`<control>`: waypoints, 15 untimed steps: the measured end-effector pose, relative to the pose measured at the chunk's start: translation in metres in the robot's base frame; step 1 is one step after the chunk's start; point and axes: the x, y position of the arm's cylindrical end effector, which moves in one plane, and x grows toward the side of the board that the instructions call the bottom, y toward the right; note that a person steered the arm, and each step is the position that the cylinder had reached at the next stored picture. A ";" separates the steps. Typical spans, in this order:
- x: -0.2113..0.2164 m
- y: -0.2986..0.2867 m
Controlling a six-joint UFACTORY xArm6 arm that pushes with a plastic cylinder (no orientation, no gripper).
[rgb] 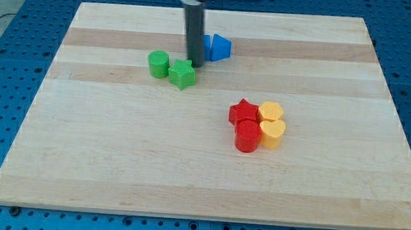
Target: Place the green blocks in a horizontal line at the top left side of the board
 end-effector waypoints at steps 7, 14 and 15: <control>0.026 -0.062; -0.003 -0.172; -0.003 -0.140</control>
